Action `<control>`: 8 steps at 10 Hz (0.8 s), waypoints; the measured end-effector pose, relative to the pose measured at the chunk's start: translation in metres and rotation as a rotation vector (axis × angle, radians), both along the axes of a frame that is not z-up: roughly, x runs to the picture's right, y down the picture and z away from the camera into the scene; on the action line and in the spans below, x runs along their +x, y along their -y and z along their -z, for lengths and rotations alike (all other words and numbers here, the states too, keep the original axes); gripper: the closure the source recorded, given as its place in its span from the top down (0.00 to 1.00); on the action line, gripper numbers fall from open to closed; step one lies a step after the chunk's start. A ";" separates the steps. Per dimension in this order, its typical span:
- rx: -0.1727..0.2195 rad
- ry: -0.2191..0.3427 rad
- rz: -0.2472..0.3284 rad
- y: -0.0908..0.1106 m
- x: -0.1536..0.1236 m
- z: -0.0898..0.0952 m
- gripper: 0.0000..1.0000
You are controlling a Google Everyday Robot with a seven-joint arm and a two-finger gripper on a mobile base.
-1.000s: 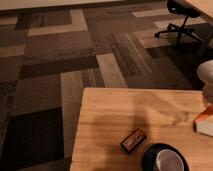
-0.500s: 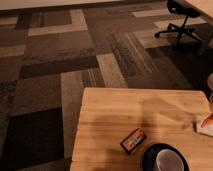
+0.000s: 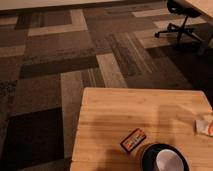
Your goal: Place the pepper on the white sponge
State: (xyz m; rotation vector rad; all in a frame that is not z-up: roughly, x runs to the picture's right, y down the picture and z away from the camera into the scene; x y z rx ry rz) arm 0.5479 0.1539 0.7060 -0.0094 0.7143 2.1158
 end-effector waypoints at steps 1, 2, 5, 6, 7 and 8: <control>-0.013 0.024 0.018 -0.006 -0.002 -0.003 0.00; -0.027 0.036 0.023 -0.013 0.000 -0.008 0.00; -0.063 0.044 0.015 -0.023 0.009 -0.024 0.00; -0.073 0.055 0.015 -0.021 0.007 -0.034 0.00; -0.076 0.064 0.018 -0.019 0.005 -0.041 0.00; -0.083 0.078 0.023 -0.017 0.000 -0.047 0.00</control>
